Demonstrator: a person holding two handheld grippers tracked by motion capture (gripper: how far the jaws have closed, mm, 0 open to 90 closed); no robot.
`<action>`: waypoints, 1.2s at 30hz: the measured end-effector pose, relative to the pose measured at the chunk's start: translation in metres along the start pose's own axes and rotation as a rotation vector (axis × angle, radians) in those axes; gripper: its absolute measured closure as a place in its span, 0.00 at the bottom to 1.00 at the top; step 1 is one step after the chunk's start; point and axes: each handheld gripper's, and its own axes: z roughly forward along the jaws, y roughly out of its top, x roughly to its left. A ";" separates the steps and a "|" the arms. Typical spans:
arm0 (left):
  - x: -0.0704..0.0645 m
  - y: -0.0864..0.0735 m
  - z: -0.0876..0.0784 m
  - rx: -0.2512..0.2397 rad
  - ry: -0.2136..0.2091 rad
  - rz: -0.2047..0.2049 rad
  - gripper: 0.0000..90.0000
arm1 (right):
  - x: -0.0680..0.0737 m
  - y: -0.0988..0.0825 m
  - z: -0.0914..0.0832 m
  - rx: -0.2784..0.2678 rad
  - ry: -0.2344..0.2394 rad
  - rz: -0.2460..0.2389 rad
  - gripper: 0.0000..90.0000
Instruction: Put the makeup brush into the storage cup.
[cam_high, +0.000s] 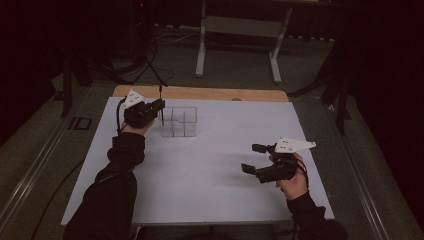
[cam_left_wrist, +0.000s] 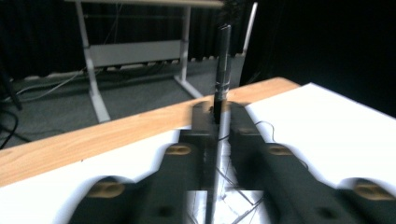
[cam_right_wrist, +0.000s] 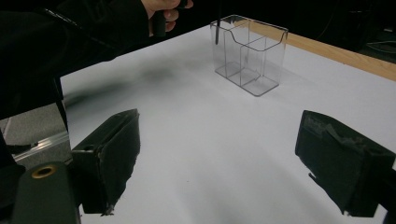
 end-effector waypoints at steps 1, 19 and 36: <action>-0.001 0.001 0.001 0.018 0.011 -0.005 0.61 | 0.000 0.000 0.000 0.000 0.000 0.000 0.15; -0.004 0.009 -0.013 0.043 0.028 -0.065 0.02 | 0.000 0.000 0.000 0.002 -0.003 0.000 0.15; -0.032 0.026 -0.051 0.025 -0.056 -0.001 0.01 | 0.000 0.000 -0.003 -0.005 -0.009 0.002 0.15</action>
